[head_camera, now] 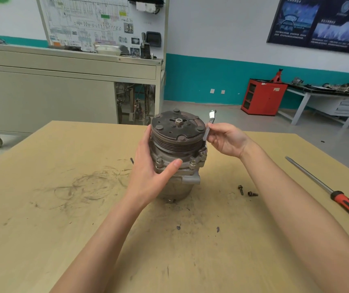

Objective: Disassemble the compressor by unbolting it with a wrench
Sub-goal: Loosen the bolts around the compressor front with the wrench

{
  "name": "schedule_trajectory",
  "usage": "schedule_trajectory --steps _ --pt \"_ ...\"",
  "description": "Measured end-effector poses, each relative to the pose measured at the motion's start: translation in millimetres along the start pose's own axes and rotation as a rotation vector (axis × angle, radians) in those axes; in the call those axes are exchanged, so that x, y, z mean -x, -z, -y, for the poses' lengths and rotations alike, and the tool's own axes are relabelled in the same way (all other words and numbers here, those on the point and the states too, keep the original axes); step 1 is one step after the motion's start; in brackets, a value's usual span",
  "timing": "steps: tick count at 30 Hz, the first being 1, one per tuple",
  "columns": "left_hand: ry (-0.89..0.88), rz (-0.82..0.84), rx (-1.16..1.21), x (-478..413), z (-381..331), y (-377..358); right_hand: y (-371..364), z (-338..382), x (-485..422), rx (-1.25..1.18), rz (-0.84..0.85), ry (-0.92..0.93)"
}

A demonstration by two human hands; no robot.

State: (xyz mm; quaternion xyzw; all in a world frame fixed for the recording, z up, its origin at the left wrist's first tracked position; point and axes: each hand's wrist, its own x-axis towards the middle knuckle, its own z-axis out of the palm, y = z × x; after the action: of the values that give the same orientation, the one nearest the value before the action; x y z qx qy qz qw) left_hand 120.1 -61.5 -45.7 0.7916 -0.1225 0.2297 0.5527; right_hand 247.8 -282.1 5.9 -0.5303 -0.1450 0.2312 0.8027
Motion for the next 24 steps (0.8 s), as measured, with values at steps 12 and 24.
schedule_trajectory --steps 12,24 --pt "-0.011 -0.007 0.029 0.3 2.1 -0.2 -62.2 -36.4 86.0 0.581 -0.505 0.963" --pt "-0.032 -0.026 0.038 0.2 1.8 -0.6 -78.4 -89.5 114.8 1.270 -0.356 1.309"
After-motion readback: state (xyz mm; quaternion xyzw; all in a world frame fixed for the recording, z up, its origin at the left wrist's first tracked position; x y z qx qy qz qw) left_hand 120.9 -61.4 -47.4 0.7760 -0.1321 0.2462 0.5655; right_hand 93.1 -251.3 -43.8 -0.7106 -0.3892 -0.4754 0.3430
